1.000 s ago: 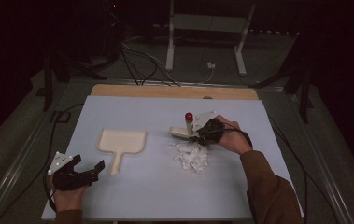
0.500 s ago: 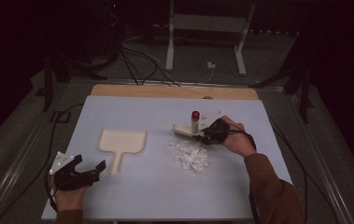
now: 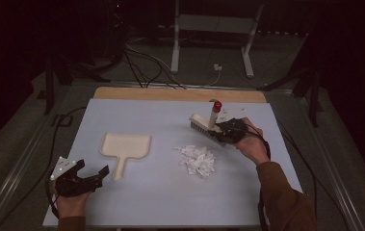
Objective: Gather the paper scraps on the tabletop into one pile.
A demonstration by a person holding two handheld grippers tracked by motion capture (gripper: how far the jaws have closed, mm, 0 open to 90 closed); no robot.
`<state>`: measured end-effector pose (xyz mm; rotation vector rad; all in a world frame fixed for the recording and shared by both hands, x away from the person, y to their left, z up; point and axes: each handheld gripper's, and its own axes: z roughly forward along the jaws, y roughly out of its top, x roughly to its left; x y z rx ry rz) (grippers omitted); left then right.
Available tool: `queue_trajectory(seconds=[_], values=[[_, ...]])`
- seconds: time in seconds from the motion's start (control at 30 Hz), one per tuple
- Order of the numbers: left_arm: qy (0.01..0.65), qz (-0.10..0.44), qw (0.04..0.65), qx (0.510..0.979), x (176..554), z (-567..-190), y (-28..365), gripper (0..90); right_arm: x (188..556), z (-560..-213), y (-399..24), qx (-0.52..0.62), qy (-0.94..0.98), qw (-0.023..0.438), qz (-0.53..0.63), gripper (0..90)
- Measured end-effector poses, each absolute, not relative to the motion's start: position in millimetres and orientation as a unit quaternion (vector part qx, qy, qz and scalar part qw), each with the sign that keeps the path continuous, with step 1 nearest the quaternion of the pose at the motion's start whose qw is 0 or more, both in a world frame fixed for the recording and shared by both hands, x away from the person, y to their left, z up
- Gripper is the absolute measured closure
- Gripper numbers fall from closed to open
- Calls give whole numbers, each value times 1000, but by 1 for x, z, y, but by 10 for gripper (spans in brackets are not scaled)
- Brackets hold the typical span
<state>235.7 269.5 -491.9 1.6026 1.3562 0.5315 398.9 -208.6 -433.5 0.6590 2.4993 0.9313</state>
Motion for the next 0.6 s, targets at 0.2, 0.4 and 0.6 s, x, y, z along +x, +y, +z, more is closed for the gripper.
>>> queue_trajectory(seconds=[0.2, 0.4, 0.6], values=[[554, 216, 468, 654, 236, -492, 269, 5, 392, -434, -224, 274, 882, 181, 337, 673], [554, 216, 469, 654, 236, -493, 269, 5, 383, -436, -238, 311, 874, 153, 341, 673], [554, 216, 468, 654, 236, -493, 268, 5, 373, -438, -251, 328, 870, 147, 337, 673]])
